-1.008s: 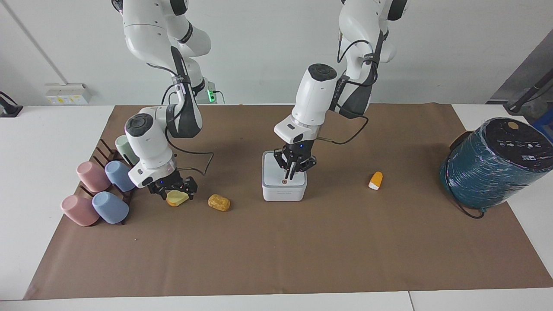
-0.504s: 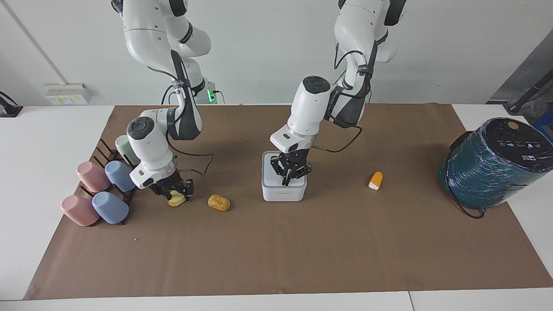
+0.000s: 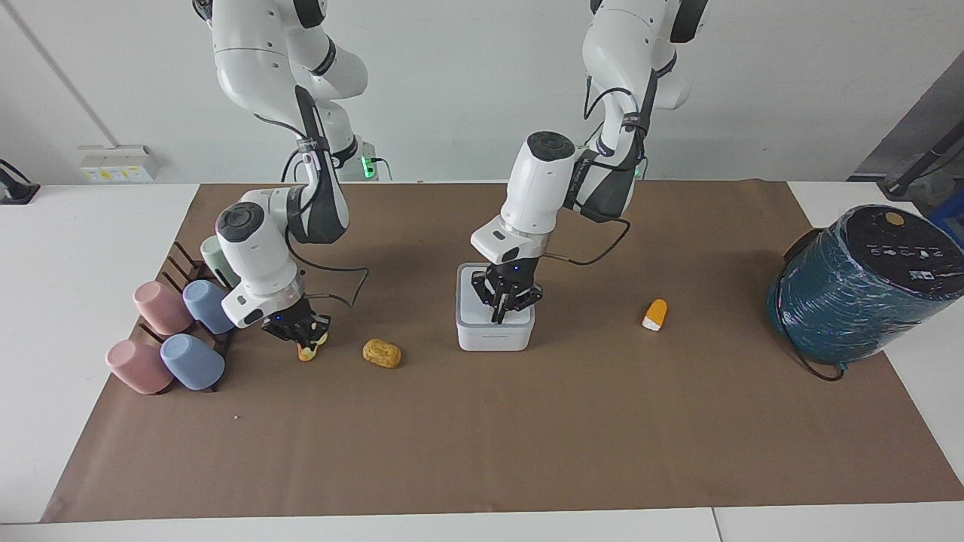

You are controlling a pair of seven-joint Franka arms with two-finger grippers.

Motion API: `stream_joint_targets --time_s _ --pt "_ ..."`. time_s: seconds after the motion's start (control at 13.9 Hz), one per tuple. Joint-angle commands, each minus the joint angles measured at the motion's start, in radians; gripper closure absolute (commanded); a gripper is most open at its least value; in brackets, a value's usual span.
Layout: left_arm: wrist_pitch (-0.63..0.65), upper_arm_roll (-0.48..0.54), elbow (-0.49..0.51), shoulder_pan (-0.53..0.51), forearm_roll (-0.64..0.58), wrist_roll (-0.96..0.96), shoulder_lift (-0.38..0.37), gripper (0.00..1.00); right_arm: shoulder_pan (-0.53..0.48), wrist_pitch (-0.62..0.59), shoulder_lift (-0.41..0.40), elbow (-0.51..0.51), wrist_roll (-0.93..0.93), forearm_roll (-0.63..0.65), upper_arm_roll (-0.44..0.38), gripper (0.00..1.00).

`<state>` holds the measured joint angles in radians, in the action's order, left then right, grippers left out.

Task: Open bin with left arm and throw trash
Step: 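Lift the lid off with the left gripper while the right gripper reaches the sponge, then grasp the yellow sponge with the right gripper while the left gripper withdraws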

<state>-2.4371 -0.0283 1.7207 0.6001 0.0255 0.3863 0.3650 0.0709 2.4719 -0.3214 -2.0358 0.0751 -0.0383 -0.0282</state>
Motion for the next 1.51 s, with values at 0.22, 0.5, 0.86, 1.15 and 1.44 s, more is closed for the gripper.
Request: stream_joint_targets --time_s 0.22,0.5,0.86,1.15,1.44 --pt "0.205 0.021 0.025 0.01 -0.009 -0.001 -0.145 0.88 -0.008 -0.191 0.044 0.1 0.022 0.044 0.007 1.0" --pt "0.36 0.039 0.033 -0.011 -0.009 -0.003 -0.25 0.88 0.009 -0.332 0.11 0.178 0.098 0.025 0.019 1.0" --pt "0.51 0.039 0.056 -0.146 -0.009 -0.173 -0.377 0.87 0.061 -0.427 0.096 0.341 0.362 -0.007 0.108 1.0" --pt "0.527 0.038 0.063 -0.274 -0.009 -0.295 -0.387 0.85 0.099 -0.381 0.081 0.391 0.487 -0.202 0.122 1.0" --pt "0.469 0.038 0.1 -0.382 -0.009 -0.422 -0.393 0.73 0.203 -0.361 0.006 0.475 0.717 -0.238 0.122 1.0"
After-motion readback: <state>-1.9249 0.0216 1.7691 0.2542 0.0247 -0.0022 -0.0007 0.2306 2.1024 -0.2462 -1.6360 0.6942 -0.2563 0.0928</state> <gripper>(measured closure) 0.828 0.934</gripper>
